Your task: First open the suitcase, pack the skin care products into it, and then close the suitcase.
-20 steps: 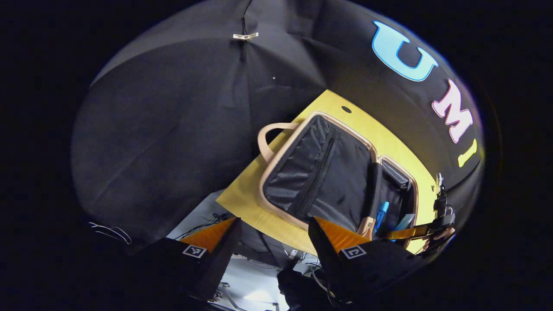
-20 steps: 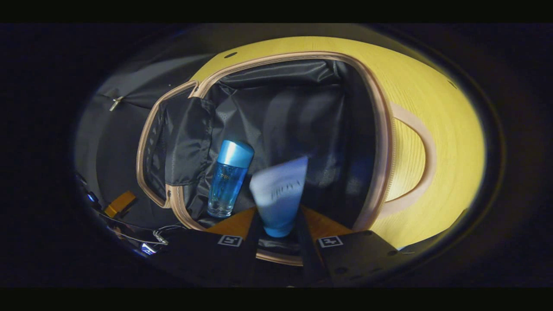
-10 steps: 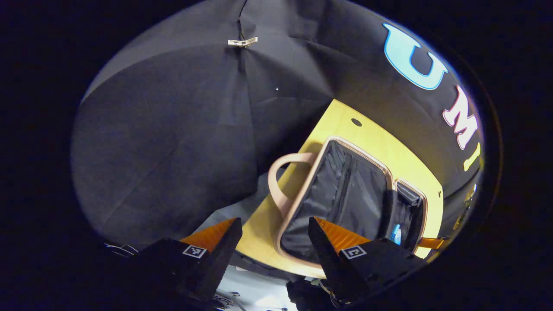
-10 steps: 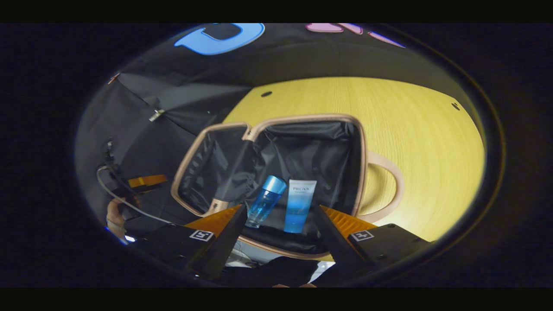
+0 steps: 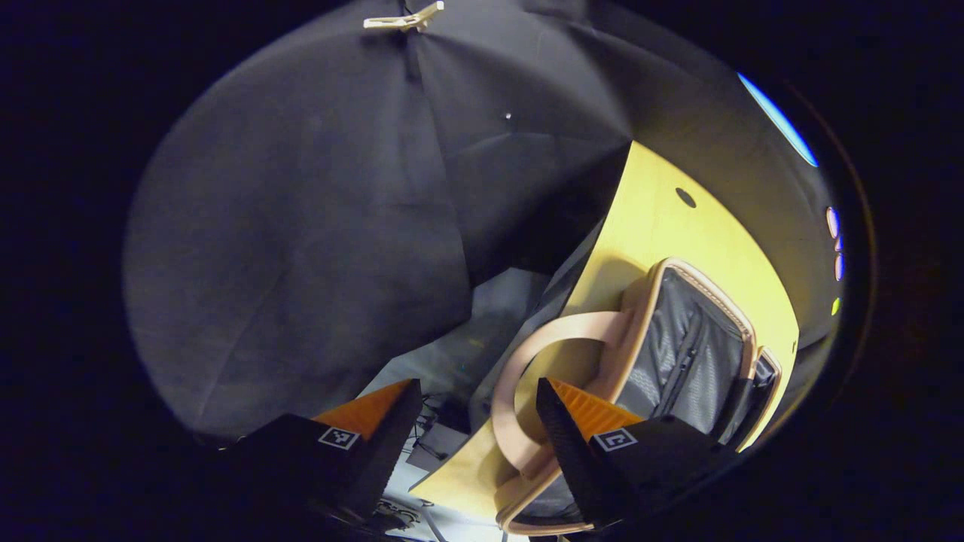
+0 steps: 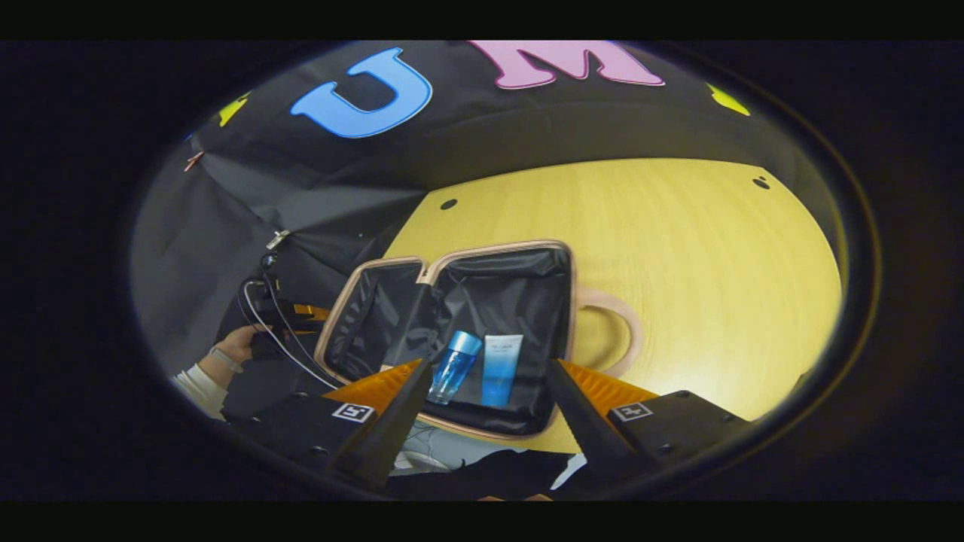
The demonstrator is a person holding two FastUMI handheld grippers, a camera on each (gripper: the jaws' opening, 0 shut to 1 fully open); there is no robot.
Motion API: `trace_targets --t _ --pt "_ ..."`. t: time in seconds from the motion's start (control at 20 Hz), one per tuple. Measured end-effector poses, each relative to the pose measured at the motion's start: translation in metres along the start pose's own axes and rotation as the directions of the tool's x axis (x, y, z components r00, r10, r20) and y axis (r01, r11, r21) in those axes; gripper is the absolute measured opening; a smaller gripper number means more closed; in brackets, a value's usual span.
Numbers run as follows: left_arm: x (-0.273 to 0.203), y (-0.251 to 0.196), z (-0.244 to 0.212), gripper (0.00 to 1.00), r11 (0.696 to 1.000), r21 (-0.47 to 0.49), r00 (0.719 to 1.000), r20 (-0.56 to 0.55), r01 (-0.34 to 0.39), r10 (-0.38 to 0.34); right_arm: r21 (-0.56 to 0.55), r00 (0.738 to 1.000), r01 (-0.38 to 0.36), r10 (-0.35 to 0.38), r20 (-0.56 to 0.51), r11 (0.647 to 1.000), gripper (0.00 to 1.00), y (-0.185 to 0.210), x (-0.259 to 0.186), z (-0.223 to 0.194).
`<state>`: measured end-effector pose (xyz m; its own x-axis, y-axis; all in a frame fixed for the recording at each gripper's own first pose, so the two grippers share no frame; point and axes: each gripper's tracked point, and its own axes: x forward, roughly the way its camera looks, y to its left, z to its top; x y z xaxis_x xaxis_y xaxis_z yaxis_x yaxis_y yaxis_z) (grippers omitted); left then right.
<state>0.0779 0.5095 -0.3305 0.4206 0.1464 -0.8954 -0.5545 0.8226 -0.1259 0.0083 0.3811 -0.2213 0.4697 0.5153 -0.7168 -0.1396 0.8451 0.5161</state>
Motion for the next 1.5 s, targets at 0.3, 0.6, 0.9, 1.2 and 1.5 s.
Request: trace_targets --t 0.3,0.6,0.9,1.2,1.5 --pt "0.018 -0.010 -0.010 0.37 0.999 0.016 0.997 -0.076 -0.031 0.033 0.041 0.997 0.044 -0.047 0.056 0.998 0.98 -0.023 -0.013 0.018" --pt "-0.017 -0.024 0.006 0.14 0.994 0.105 0.999 0.020 0.026 -0.029 0.029 0.994 0.064 -0.066 0.088 0.998 0.98 -0.030 -0.018 0.028" --pt "-0.106 -0.062 0.029 0.08 0.973 0.196 0.973 0.170 0.125 -0.159 -0.036 0.991 0.039 -0.034 0.127 0.999 0.97 -0.019 -0.022 0.043" --pt "-0.233 -0.128 0.027 0.06 0.922 0.235 0.892 0.265 0.308 -0.366 -0.074 0.982 -0.038 0.051 0.180 0.997 0.98 0.001 -0.041 0.052" --pt "-0.314 -0.236 -0.018 0.06 0.837 0.366 0.813 0.271 0.408 -0.515 -0.158 0.971 -0.063 0.097 0.220 0.985 0.97 -0.008 -0.079 0.057"
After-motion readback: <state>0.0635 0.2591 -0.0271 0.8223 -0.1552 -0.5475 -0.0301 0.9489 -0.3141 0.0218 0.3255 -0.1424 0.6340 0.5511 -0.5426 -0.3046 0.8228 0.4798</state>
